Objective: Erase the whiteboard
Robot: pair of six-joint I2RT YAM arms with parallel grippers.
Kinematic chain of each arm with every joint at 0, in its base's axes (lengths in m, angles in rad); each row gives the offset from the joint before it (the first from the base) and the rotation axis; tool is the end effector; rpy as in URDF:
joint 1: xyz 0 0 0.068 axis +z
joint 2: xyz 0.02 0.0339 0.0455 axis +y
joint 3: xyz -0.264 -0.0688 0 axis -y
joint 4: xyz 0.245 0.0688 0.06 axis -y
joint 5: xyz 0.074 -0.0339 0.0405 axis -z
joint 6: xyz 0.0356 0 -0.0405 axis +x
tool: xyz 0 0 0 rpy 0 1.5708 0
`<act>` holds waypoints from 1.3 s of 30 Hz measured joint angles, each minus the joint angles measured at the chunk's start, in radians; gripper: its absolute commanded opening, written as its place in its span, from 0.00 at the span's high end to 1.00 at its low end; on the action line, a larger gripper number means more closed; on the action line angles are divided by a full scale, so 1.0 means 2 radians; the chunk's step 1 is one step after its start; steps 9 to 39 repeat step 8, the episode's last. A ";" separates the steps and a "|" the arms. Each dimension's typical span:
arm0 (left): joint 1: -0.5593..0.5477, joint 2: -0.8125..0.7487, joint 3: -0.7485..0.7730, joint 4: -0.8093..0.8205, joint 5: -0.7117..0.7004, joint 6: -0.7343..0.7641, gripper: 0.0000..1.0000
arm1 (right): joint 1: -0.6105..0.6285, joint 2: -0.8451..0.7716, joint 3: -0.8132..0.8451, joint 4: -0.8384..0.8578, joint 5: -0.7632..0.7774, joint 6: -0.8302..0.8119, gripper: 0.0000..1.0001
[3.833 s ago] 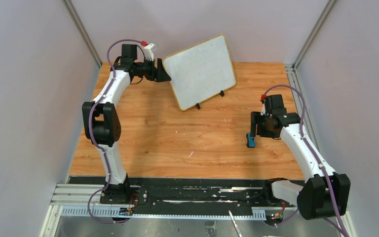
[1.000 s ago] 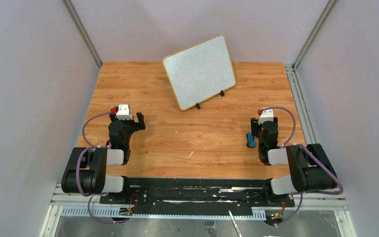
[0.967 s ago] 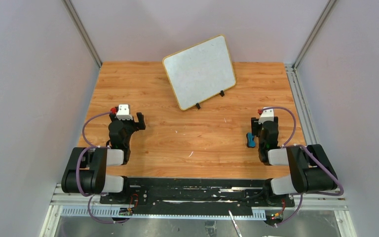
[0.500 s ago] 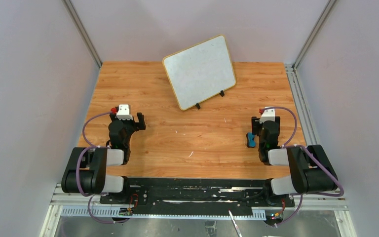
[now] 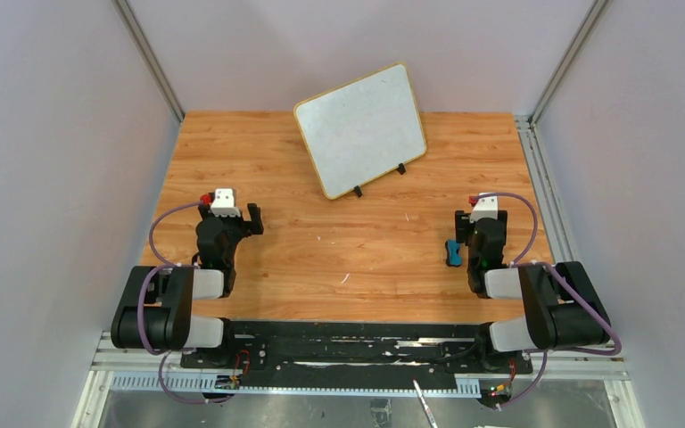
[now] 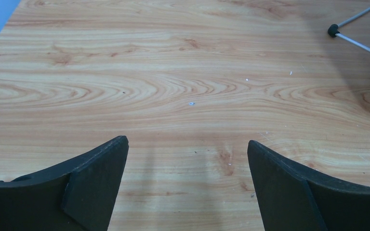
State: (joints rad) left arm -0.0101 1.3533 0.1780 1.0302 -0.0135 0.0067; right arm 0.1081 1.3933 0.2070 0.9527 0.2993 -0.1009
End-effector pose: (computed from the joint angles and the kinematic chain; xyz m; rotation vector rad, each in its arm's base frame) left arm 0.2212 -0.0018 0.1525 0.0044 1.7159 0.0091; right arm 0.2258 0.0139 0.1437 0.0253 1.8014 -0.2646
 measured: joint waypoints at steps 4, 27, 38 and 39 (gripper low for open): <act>0.000 0.000 0.000 0.000 0.000 0.001 0.02 | 0.000 0.000 0.000 0.000 0.000 0.000 0.28; 0.000 0.000 0.000 0.000 0.000 0.001 0.02 | 0.000 0.000 0.003 0.000 0.000 0.000 0.28; 0.000 0.000 0.000 0.000 0.000 0.001 0.02 | 0.000 0.000 0.003 0.000 0.000 0.000 0.28; 0.000 0.000 0.000 0.000 0.000 0.001 0.02 | 0.000 0.000 0.003 0.000 0.000 0.000 0.28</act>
